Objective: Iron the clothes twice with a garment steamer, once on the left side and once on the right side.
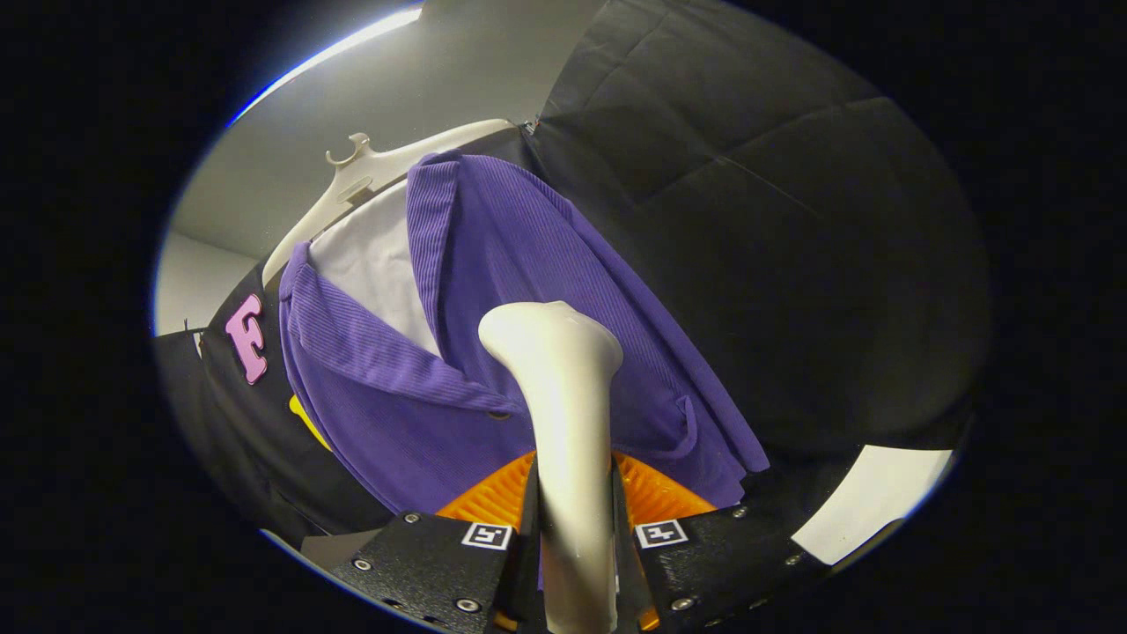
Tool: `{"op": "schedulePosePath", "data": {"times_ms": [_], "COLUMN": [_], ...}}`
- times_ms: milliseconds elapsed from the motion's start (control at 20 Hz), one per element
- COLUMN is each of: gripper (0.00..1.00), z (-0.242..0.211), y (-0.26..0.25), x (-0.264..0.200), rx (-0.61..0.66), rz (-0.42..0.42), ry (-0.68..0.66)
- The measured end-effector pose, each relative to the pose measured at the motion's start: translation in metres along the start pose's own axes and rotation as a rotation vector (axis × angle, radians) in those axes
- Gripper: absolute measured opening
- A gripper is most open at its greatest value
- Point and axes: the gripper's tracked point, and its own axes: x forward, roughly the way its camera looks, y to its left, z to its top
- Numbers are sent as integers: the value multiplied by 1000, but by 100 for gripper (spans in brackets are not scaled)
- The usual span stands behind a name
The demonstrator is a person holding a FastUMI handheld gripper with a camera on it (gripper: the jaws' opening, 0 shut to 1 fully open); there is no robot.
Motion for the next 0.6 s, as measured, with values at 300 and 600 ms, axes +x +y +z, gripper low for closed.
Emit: {"op": "schedulePosePath", "data": {"times_ms": [300, 600], "gripper": [37, 37], "z": [-39, -76], "y": [-18, -43], "x": [2, -7], "rx": [-9, -41], "rz": [-42, -94], "ry": [76, 132]}}
